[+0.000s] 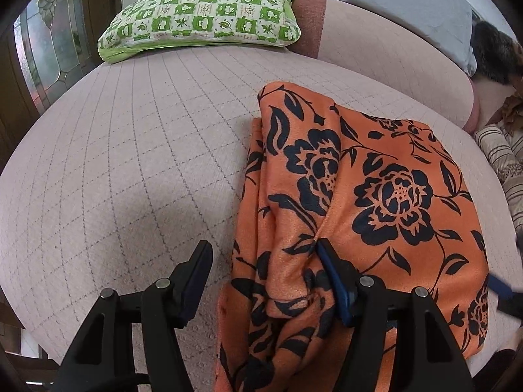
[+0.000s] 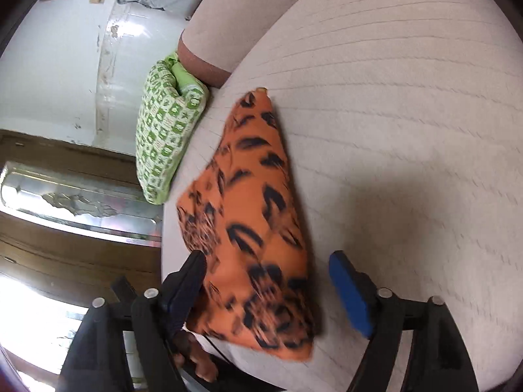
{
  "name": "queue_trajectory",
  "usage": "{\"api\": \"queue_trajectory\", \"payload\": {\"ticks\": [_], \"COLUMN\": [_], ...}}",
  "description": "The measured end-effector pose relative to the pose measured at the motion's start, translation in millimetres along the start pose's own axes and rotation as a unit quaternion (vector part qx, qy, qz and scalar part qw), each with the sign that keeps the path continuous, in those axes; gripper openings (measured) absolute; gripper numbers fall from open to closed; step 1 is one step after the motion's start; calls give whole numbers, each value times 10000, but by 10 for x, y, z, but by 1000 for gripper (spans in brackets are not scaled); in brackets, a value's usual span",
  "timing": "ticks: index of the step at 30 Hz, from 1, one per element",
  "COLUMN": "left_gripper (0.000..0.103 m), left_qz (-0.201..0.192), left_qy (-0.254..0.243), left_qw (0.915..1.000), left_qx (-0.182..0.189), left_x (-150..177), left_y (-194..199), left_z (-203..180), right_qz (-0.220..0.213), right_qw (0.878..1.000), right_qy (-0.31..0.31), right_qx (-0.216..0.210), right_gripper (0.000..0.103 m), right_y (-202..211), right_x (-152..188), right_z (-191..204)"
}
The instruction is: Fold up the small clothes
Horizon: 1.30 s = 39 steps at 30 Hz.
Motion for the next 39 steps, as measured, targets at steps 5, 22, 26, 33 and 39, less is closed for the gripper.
{"api": "queue_trajectory", "payload": {"ticks": [5, 22, 26, 33, 39], "left_gripper": [68, 69, 70, 71, 71], "left_qz": [7, -6, 1, -2, 38], "left_qy": [36, 95, 116, 154, 273], "left_qw": [10000, 9999, 9998, 9997, 9992], "left_qx": [50, 95, 135, 170, 280], "left_x": [8, 9, 9, 5, 12], "left_y": [-15, -21, -28, -59, -59], "left_z": [51, 49, 66, 83, 99], "right_qz": [639, 251, 607, 431, 116], "right_qw": [9973, 9970, 9981, 9926, 9826], "right_qy": [-131, 578, 43, 588, 1231], "right_qx": [-338, 444, 59, 974, 1388], "right_gripper": [60, 71, 69, 32, 41], "right_y": [-496, -447, -714, -811, -618], "right_x": [-329, -534, -789, -769, -672], "right_z": [65, 330, 175, 32, 269]}}
Point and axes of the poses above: each gripper's, at about its wrist camera, not at the fingertips, and y roughly against the way its jaws point, z to its left, x to its underside, the point moved 8 cm from there along -y, roughly the way its jaws point, and after that the axes turned 8 degrees about z, right-handed, at the moved point
